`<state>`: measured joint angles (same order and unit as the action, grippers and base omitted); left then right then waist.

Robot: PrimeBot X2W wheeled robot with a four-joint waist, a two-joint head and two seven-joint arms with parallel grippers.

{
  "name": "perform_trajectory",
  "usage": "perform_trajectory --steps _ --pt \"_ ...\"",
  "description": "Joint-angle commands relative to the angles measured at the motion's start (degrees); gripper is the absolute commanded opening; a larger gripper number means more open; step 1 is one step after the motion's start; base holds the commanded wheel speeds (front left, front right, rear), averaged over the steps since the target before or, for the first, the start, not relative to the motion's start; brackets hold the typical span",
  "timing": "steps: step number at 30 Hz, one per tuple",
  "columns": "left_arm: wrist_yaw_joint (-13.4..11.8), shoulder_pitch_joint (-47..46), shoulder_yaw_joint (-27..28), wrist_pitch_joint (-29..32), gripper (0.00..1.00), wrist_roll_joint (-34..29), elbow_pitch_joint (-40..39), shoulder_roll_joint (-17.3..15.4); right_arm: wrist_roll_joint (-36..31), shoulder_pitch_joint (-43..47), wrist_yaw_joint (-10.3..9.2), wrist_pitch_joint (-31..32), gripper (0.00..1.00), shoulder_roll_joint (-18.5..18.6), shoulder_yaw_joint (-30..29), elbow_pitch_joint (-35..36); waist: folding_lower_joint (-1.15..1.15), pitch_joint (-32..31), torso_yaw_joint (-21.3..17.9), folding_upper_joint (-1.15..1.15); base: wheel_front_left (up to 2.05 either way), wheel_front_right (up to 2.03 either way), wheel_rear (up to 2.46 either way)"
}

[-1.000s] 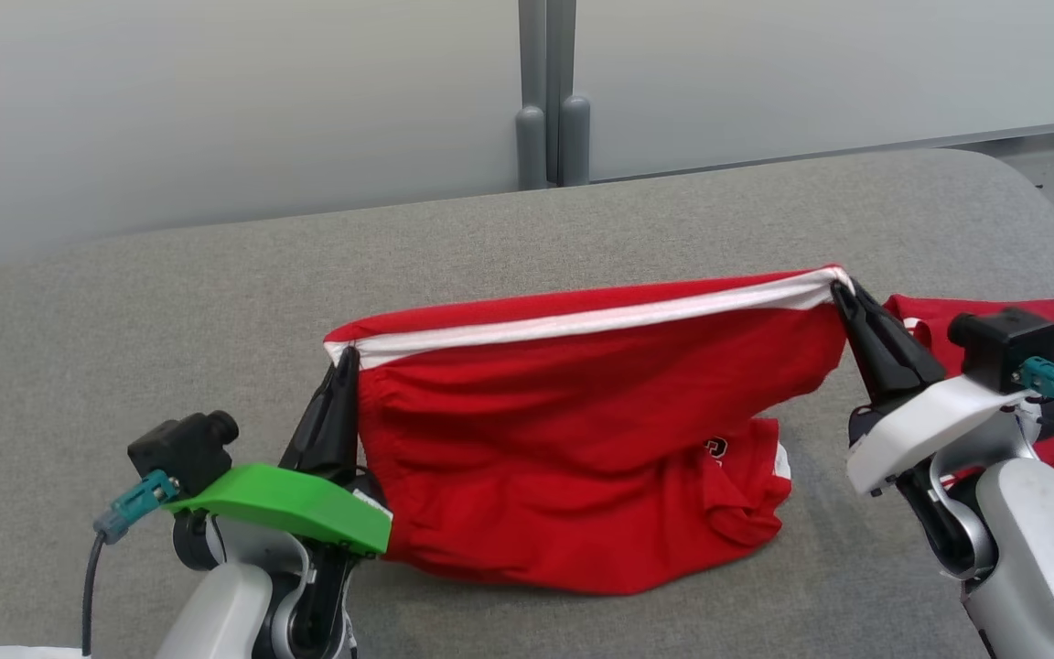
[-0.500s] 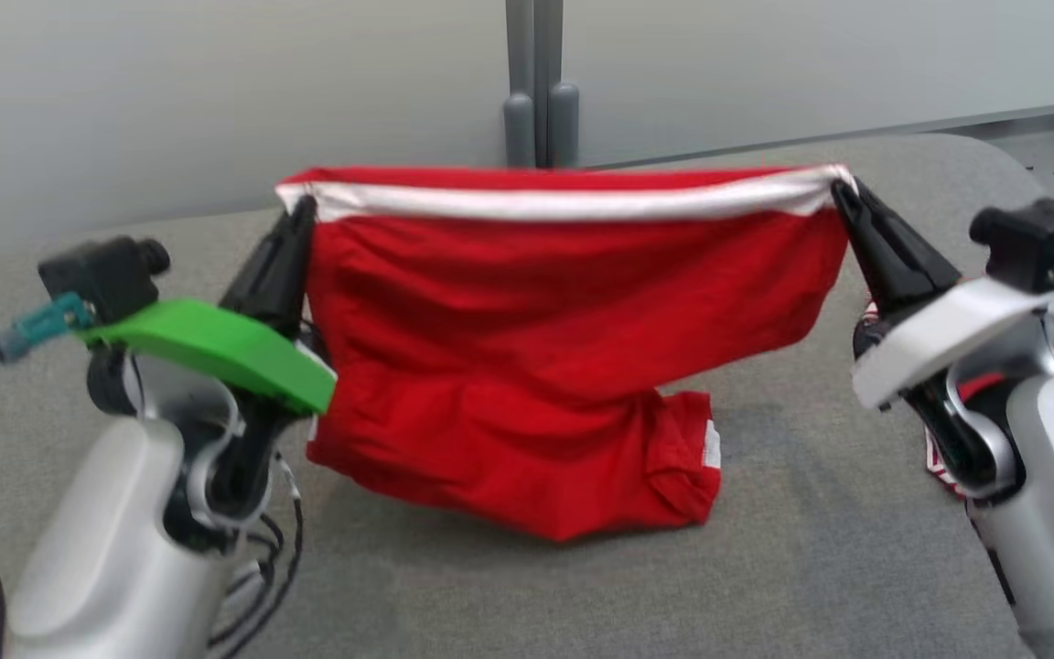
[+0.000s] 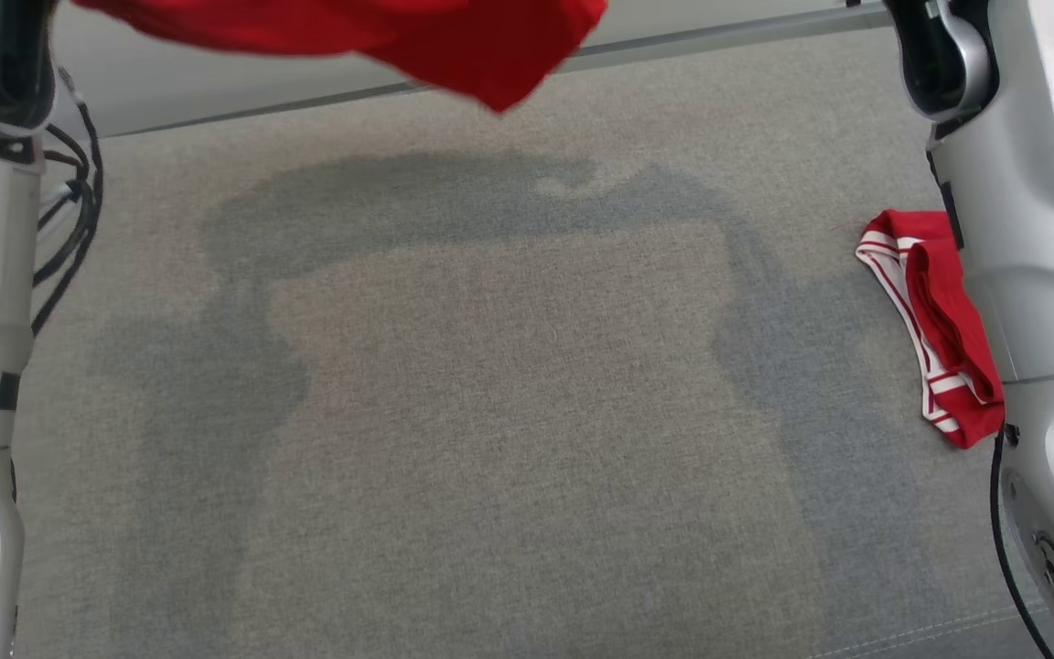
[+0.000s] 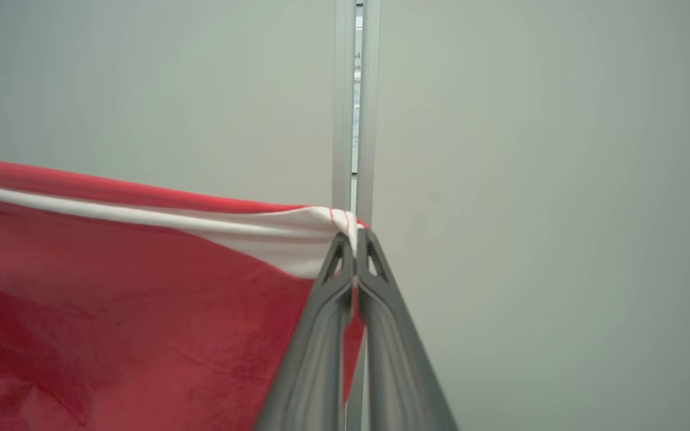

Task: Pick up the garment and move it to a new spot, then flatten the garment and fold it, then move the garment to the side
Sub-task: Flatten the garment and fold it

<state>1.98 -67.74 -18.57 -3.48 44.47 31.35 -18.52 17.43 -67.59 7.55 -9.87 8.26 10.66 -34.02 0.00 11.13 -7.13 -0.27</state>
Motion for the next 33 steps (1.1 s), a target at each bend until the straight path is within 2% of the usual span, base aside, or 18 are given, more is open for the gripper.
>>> perform_trajectory --steps 1,5,12,16,22,27,33 --pt "0.39 0.11 0.36 -1.29 0.00 -0.35 1.38 -0.55 -0.67 0.11 -0.12 -1.20 0.00 -0.10 -0.58 -1.23 0.00 2.67 -1.70 0.27 0.00 0.00 0.00" --pt "3.11 2.91 0.15 -4.73 0.00 0.91 6.70 0.18 -2.19 3.64 -0.12 -4.10 0.00 -1.38 2.88 -3.50 0.00 4.46 -1.52 0.27 0.00 0.00 0.00" --pt "5.20 16.27 -1.23 -8.26 0.00 5.03 12.68 1.71 3.54 21.92 -0.12 -5.22 0.00 -0.85 11.00 -2.14 0.00 6.12 -0.66 0.27 0.00 0.00 0.00" --pt "5.45 25.00 -3.00 -10.27 0.00 7.01 8.98 1.33 6.33 30.35 -0.12 -5.39 0.00 0.12 12.00 -0.14 0.00 5.91 -0.50 0.27 0.00 0.00 0.00" --pt "5.45 37.31 -3.47 -11.56 0.00 8.04 0.31 -0.50 5.03 38.06 -0.12 -5.35 0.00 0.74 8.52 5.40 0.00 4.13 0.43 0.27 0.00 0.00 0.00" --pt "5.18 45.08 -2.05 -11.83 0.00 6.81 -5.08 0.40 3.39 42.90 -0.12 -5.36 0.00 0.87 5.76 8.91 0.00 2.22 1.75 0.27 0.00 0.00 0.00" --pt "3.95 53.91 0.21 -11.74 0.00 3.97 -11.62 3.14 1.83 48.91 -0.12 -5.37 0.00 0.72 3.25 12.13 0.00 -0.82 2.72 0.27 0.00 0.00 0.00"
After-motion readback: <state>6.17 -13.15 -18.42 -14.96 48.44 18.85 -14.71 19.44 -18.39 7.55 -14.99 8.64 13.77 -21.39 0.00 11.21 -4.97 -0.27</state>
